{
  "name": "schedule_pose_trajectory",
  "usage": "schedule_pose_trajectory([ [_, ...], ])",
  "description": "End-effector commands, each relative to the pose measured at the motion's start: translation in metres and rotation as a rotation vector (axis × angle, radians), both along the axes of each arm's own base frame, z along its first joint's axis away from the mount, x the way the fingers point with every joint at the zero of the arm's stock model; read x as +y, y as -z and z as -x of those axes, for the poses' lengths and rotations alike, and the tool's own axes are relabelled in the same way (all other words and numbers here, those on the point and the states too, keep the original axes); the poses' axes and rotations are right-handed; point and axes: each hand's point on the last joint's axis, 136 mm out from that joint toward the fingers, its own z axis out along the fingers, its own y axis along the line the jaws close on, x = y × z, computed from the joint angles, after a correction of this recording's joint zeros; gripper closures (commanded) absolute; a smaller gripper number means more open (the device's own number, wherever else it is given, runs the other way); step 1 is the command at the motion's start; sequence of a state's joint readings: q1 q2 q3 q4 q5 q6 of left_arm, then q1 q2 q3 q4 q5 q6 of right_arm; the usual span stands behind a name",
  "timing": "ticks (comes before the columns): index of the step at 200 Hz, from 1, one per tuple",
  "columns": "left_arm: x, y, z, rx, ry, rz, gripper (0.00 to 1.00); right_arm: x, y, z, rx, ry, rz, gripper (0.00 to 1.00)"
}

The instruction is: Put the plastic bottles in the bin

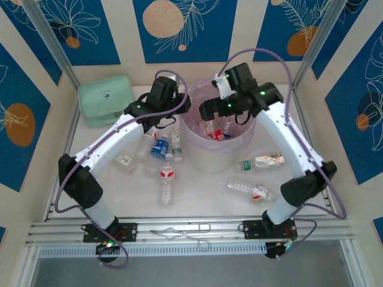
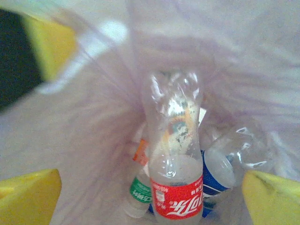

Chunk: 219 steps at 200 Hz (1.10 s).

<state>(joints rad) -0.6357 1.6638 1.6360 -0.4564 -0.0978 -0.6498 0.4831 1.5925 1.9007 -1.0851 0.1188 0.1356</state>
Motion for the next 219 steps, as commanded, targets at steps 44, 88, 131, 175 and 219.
schedule_pose_trajectory([
  [44,0.016,-0.004,-0.001,-0.01,-0.054,-0.019,0.72,-0.086,-0.062,0.017,-0.053,0.339,-0.179,0.01],
  [88,0.02,-0.006,-0.001,-0.017,-0.062,-0.026,0.72,-0.179,-0.04,0.039,0.037,0.734,-0.213,0.01],
  [131,0.02,-0.008,-0.002,-0.024,-0.06,-0.03,0.71,-0.254,0.037,0.067,0.234,1.183,-0.352,0.01],
  [175,0.02,-0.006,-0.001,-0.018,-0.059,-0.033,0.71,-0.258,0.143,0.08,0.556,1.383,-0.476,0.01],
  [219,0.025,-0.009,0.002,-0.026,-0.069,-0.04,0.71,-0.254,0.219,0.076,0.703,1.49,-0.524,0.01],
])
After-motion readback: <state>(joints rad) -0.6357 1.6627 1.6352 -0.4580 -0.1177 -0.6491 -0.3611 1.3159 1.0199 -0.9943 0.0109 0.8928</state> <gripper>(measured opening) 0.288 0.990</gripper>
